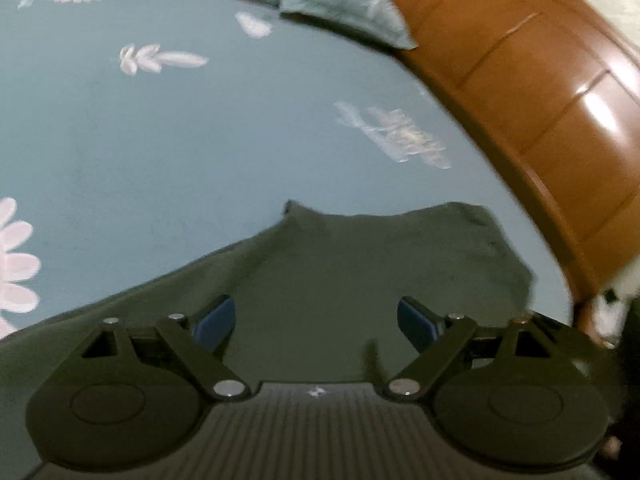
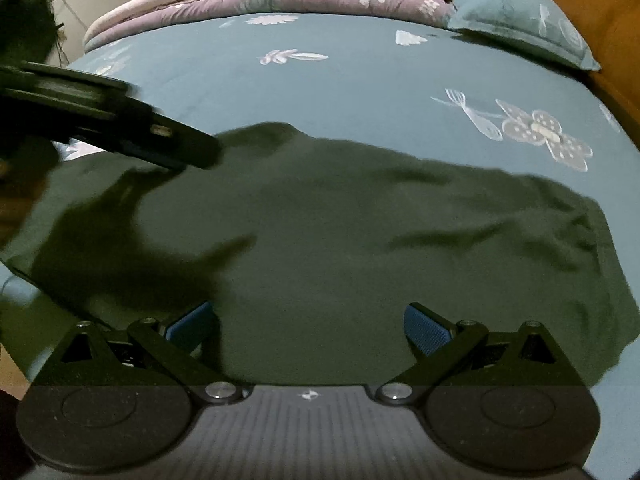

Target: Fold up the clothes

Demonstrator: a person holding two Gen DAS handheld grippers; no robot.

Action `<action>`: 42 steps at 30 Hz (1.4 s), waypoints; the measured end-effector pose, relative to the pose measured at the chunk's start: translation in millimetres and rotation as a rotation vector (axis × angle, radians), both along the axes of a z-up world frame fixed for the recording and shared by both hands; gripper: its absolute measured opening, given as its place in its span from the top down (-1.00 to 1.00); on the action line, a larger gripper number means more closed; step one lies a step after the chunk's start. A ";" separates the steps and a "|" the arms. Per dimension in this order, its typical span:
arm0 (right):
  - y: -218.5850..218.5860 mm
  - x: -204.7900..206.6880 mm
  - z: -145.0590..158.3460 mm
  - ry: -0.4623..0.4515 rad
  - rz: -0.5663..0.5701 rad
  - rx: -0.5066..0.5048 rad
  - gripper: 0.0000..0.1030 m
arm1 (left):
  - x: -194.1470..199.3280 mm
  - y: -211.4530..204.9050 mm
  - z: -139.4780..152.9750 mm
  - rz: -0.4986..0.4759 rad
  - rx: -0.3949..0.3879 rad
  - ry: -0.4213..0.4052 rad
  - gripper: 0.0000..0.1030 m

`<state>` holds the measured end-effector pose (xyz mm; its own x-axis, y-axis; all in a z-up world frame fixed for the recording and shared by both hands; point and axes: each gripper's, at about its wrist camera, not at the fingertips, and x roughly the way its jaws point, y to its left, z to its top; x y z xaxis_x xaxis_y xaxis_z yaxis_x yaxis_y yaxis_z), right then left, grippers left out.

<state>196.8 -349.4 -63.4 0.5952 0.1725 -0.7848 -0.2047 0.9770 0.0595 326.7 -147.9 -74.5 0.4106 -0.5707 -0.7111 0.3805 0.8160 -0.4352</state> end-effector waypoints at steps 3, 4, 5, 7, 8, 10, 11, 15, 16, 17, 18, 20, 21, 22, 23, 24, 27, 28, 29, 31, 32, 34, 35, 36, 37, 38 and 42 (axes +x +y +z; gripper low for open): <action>-8.1 -9.1 -2.9 -0.008 -0.001 0.033 -1.00 | 12.6 -5.4 2.3 0.039 0.009 -0.051 -0.72; -10.3 -12.2 -3.4 -0.010 0.001 0.042 -1.00 | 17.8 -7.2 4.2 0.053 0.015 -0.048 -0.72; -12.2 -13.8 -4.3 -0.016 0.005 0.049 -1.00 | 21.6 -8.5 6.7 0.067 0.019 -0.040 -0.72; -16.1 -16.9 -5.9 -0.029 0.013 0.063 -1.00 | 22.6 -8.5 13.9 0.092 0.020 -0.019 -0.71; -17.5 -17.5 -5.7 -0.031 0.015 0.074 -1.00 | 18.0 -6.9 18.1 0.095 0.014 -0.023 -0.72; -21.9 -16.9 -4.8 -0.035 0.008 0.101 -1.00 | 8.5 -4.5 25.1 0.093 0.003 -0.029 -0.72; -23.7 -17.3 -4.4 -0.035 0.003 0.116 -1.00 | 3.8 -3.9 27.2 0.086 -0.009 -0.025 -0.72; -27.3 -16.9 -5.2 -0.041 0.001 0.142 -1.00 | 12.8 -23.1 17.2 0.028 -0.007 0.014 -0.72; -26.8 -17.0 -5.2 -0.041 0.003 0.142 -1.00 | 16.9 -28.7 13.7 0.017 -0.002 0.019 -0.72; -26.9 -16.5 -5.4 -0.041 0.006 0.140 -1.00 | 22.7 -33.3 9.6 0.015 0.000 0.020 -0.72; -26.9 -15.9 -5.5 -0.042 0.009 0.137 -1.00 | 29.5 -36.4 5.3 0.022 -0.003 0.020 -0.72; -28.8 -16.7 -3.1 -0.045 -0.002 0.145 -1.00 | 41.4 -39.4 1.6 0.049 -0.002 0.009 -0.72; -29.7 -17.2 -1.9 -0.046 -0.009 0.149 -1.00 | 45.7 -39.0 3.5 0.067 0.002 0.014 -0.72; -30.6 -17.6 -0.6 -0.048 -0.015 0.153 -1.00 | 48.2 -37.7 7.3 0.084 0.006 0.022 -0.72; -31.6 -18.0 0.6 -0.049 -0.021 0.157 -1.00 | 48.4 -35.8 12.4 0.090 0.005 0.022 -0.72; -32.5 -18.4 1.8 -0.051 -0.027 0.161 -1.00 | 43.8 -32.4 20.1 0.081 0.001 0.005 -0.72; -35.3 -19.7 5.5 -0.055 -0.045 0.174 -1.00 | 23.6 -17.9 45.6 0.060 0.015 -0.043 -0.72; -38.5 -19.9 10.8 -0.070 -0.051 0.176 -1.00 | 16.7 -10.9 52.1 0.065 0.021 -0.046 -0.72; -41.8 -20.2 16.2 -0.086 -0.056 0.178 -1.00 | 10.4 -4.1 57.9 0.070 0.027 -0.048 -0.72; -49.6 -15.1 25.1 -0.127 -0.069 0.143 -1.00 | -1.1 11.0 66.0 0.084 0.049 -0.040 -0.73; -53.4 -11.1 28.5 -0.145 -0.077 0.120 -1.00 | -6.3 18.4 68.8 0.093 0.065 -0.036 -0.73; -61.4 0.6 28.8 -0.165 -0.100 0.059 -1.00 | -16.6 31.1 70.7 0.113 0.113 -0.041 -0.73; -66.7 11.7 24.6 -0.164 -0.110 0.034 -1.00 | -21.1 35.7 70.6 0.122 0.140 -0.047 -0.73; -70.8 17.1 18.5 -0.156 -0.123 0.011 -1.00 | -25.1 39.7 69.8 0.129 0.162 -0.051 -0.73; -74.9 22.2 12.5 -0.148 -0.136 -0.012 -1.00 | -29.3 43.9 68.7 0.134 0.180 -0.052 -0.73; -80.0 27.3 4.5 -0.118 -0.152 -0.025 -1.00 | -32.9 47.7 67.5 0.138 0.195 -0.048 -0.73; -91.5 15.2 -7.4 -0.082 -0.156 -0.075 -1.00 | -45.5 63.4 65.3 0.170 0.244 -0.050 -0.73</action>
